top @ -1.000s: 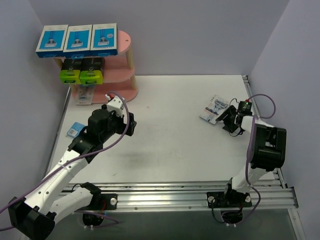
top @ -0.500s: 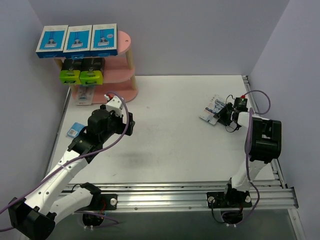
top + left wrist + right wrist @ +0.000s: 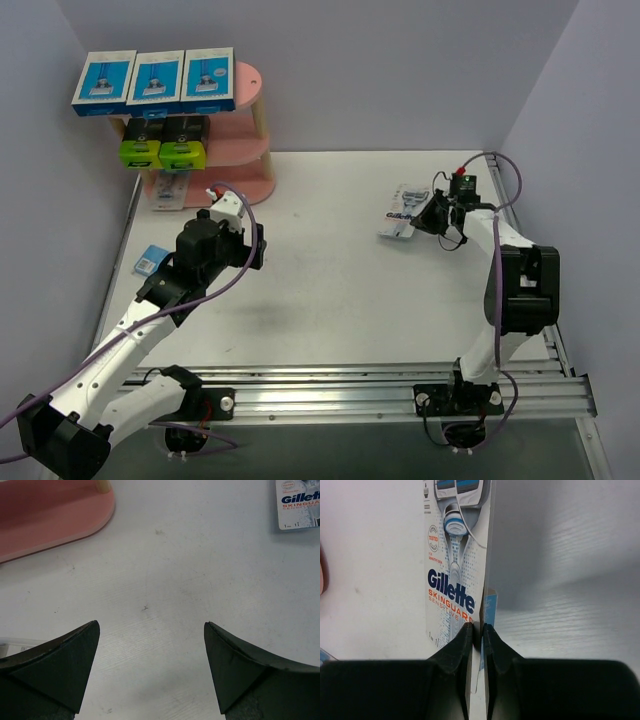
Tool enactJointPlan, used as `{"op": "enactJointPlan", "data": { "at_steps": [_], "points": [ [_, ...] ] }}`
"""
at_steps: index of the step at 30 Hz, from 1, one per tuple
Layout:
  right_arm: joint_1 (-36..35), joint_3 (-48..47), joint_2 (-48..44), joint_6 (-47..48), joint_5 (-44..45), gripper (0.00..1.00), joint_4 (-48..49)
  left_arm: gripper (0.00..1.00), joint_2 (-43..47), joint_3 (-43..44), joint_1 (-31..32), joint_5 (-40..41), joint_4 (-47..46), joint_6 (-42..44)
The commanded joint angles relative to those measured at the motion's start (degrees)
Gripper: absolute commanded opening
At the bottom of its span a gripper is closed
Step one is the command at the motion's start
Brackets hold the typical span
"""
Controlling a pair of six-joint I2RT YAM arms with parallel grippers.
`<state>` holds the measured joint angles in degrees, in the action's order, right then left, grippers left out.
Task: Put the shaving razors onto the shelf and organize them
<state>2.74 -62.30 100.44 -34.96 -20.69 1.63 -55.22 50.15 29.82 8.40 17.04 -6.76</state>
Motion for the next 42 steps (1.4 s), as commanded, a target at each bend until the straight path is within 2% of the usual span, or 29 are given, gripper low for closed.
{"op": "enactJointPlan", "data": {
  "at_steps": [1, 9, 12, 13, 16, 17, 24, 27, 30, 34, 35, 36, 37, 38, 41, 42],
  "points": [
    [-4.2, -7.5, -4.7, 6.9, -0.2, 0.0, -9.6, 0.94, -0.2, 1.7, -0.4, 1.7, -0.1, 0.3],
    [-16.8, -18.0, -6.5, 16.3, 15.0, 0.0, -25.4, 0.94, 0.1, 1.8, -0.5, 4.8, 0.4, 1.4],
    [-22.4, -19.9, -6.3, 18.6, 25.4, 0.0, -29.4, 0.94, 0.6, 1.9, -0.6, 7.4, 0.8, 1.8],
    [-25.6, -20.0, -6.3, 19.0, 31.4, 0.0, -30.1, 0.94, 0.8, 1.9, -0.6, 8.9, 1.0, 1.8],
    [-33.6, -21.3, -5.3, 20.4, 42.5, 0.0, -33.4, 0.94, 1.4, 1.9, -0.6, 11.3, 1.2, 2.2],
    [-35.5, -21.6, -4.7, 20.2, 49.4, 0.0, -35.5, 0.94, 1.7, 1.9, -0.6, 11.8, 1.3, 2.2],
    [-46.8, -21.9, 0.4, 16.7, 70.6, 0.0, -40.8, 0.94, 2.6, 2.2, -0.9, 18.6, 2.6, 1.9],
    [-51.0, -22.0, 2.6, 15.5, 77.6, 0.0, -43.1, 0.94, 3.5, 2.7, -1.2, 24.2, 3.5, 0.7],
    [-54.2, -21.5, 4.7, 13.8, 80.7, 0.0, -44.9, 0.94, 6.3, 2.0, -2.1, 27.3, 2.6, -0.5],
    [-58.1, -21.2, 6.8, 12.6, 82.5, 0.0, -45.7, 0.94, 11.3, -0.1, -3.0, 27.3, -0.1, -0.5],
    [-58.8, -21.3, 7.0, 12.7, 81.9, 0.07, -45.5, 0.94, 11.7, -0.5, -3.0, 27.3, -0.5, -0.5],
    [-59.6, -20.8, 7.0, 13.7, 80.7, 0.3, -44.8, 0.94, 12.2, -1.1, -3.0, 27.2, -1.1, -0.2],
    [-61.2, -20.5, 7.0, 14.5, 79.4, 0.38, -43.9, 0.94, 12.3, -1.2, -3.0, 27.0, -1.2, -0.2],
    [-62.0, -20.2, 6.7, 15.7, 76.3, 0.52, -42.1, 0.94, 12.2, -1.2, -3.1, 26.8, -1.2, -0.2],
    [-63.8, -18.2, 2.8, 18.7, 67.2, 0.68, -37.1, 0.94, 11.3, -0.7, -3.3, 26.0, -0.7, -0.5],
    [-63.9, -17.7, 2.0, 18.9, 65.1, 0.7, -36.0, 0.94, 11.0, -0.5, -3.4, 25.8, -0.4, -0.6]
  ]
}}
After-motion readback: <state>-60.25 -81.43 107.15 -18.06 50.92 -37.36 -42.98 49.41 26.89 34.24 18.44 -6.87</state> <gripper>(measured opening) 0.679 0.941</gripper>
